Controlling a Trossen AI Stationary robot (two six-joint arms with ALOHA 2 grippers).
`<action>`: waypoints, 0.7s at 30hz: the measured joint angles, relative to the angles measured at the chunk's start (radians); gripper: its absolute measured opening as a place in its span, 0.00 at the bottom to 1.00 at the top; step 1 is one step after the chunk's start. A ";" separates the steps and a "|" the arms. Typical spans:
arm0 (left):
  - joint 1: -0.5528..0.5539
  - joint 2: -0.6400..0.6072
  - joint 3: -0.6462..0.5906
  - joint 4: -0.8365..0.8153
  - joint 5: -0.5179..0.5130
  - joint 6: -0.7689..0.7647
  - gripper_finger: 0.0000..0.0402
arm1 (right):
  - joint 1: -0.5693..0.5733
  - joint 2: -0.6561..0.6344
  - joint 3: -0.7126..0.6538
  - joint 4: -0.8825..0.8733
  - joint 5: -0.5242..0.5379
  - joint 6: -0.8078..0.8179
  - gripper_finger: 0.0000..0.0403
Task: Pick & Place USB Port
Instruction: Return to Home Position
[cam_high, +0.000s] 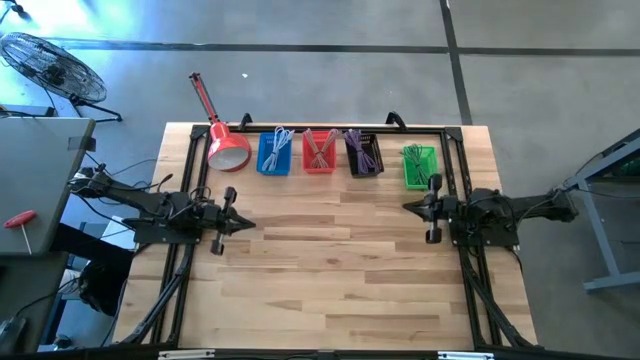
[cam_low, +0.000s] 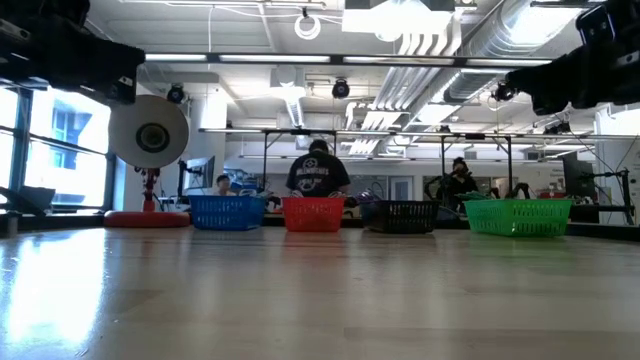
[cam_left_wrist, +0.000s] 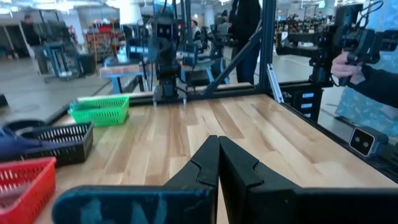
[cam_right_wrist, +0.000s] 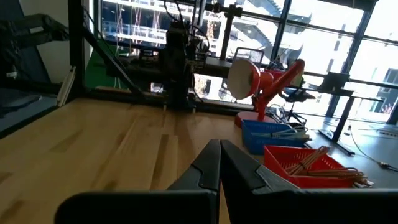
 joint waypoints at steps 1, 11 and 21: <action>0.000 0.000 0.000 0.010 0.001 0.011 0.00 | 0.000 0.000 -0.003 0.005 0.012 0.005 0.00; 0.000 0.001 0.000 0.012 0.015 0.040 0.00 | 0.000 0.001 -0.003 0.008 0.077 0.001 0.00; 0.000 0.000 0.000 -0.064 -0.023 0.018 0.00 | -0.001 0.001 -0.003 0.013 0.118 0.025 0.00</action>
